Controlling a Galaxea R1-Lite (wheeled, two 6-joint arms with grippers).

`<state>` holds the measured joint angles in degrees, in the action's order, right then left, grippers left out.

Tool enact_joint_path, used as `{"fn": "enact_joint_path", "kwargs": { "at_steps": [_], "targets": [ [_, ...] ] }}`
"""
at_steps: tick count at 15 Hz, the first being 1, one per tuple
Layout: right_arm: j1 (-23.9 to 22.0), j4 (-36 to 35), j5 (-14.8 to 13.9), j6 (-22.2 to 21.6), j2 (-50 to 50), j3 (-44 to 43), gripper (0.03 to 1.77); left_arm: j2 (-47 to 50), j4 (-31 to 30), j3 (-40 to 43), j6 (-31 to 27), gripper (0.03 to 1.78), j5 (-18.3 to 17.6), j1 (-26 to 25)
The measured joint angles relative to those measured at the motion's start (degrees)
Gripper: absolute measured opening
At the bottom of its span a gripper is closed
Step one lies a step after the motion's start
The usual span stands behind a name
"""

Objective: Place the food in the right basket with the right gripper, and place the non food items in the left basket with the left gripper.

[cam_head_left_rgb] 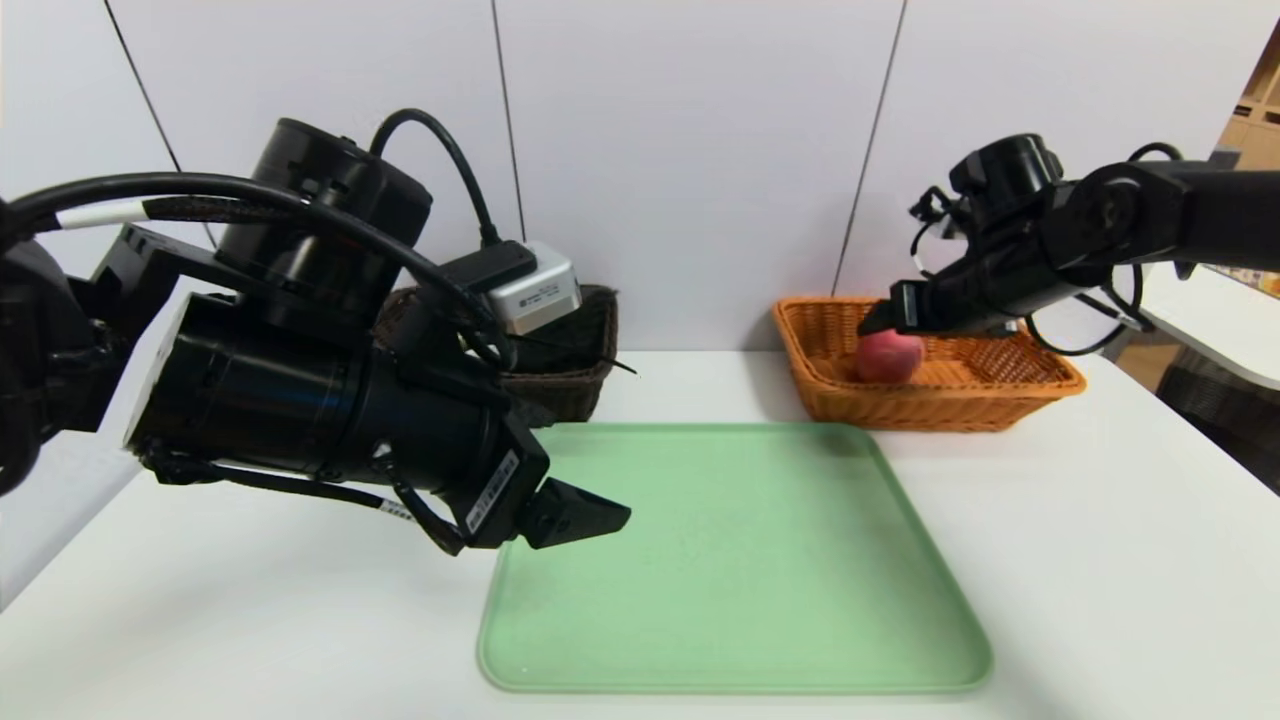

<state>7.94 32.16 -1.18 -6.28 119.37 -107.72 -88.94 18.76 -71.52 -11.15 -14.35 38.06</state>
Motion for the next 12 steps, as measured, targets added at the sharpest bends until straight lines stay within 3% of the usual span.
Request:
{"fn": "enact_joint_path", "kwargs": {
  "at_steps": [4,12],
  "targets": [
    [0.41,7.14,3.33,-1.74,-6.11,-3.19,1.63,2.86,0.11,-0.22,0.11,1.69,0.68,-0.02],
    [4.74,17.79,3.82,-5.81,-23.48,1.24,1.68,12.57,4.06,0.52,0.46,1.69,4.44,-0.90]
  ]
}}
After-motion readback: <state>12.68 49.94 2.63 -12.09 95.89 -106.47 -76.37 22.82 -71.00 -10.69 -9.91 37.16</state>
